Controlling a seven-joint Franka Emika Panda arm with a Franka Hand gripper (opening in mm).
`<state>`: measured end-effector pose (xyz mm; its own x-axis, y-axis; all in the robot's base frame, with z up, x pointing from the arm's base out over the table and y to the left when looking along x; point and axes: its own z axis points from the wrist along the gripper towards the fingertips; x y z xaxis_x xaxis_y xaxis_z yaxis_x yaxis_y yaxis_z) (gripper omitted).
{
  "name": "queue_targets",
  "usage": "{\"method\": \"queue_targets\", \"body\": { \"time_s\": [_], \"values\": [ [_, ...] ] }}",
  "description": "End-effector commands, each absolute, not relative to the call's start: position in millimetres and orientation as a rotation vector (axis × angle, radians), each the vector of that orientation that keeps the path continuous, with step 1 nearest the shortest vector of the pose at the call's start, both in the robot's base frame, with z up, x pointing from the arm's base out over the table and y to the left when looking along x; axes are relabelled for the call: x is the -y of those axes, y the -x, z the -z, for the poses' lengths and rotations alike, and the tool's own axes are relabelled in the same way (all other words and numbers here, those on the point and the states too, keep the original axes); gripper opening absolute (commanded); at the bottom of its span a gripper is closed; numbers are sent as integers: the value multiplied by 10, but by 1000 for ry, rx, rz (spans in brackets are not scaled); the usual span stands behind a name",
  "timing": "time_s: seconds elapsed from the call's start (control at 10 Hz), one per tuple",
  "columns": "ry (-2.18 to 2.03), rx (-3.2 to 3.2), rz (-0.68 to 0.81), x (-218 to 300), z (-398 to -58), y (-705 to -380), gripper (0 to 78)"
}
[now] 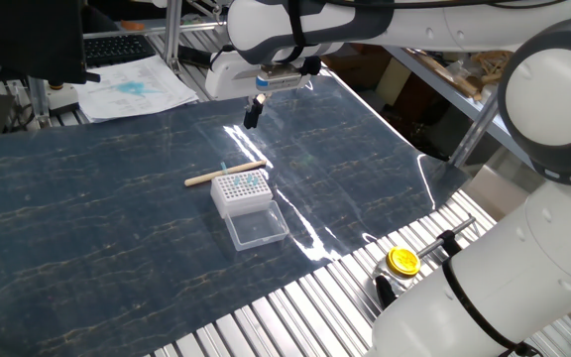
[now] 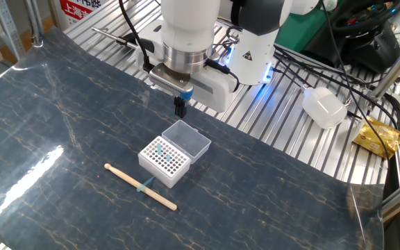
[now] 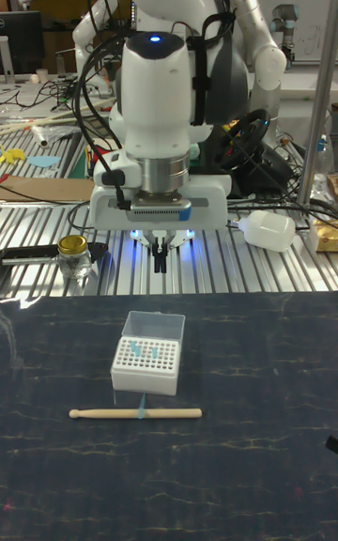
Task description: Insert a medium pipette tip into the holder for medium pipette tips
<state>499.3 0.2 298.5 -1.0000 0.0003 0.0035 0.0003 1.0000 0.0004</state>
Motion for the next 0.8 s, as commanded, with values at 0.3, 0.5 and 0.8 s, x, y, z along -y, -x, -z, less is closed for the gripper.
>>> {"method": "queue_targets", "body": {
  "time_s": [0.3,0.5,0.8],
  "values": [
    [229,3083,124,-3,-2990,-4994,0],
    [238,3075,137,-3,-2992,-5008,0],
    [249,3020,143,12,-3037,-5282,0]
  ]
}}
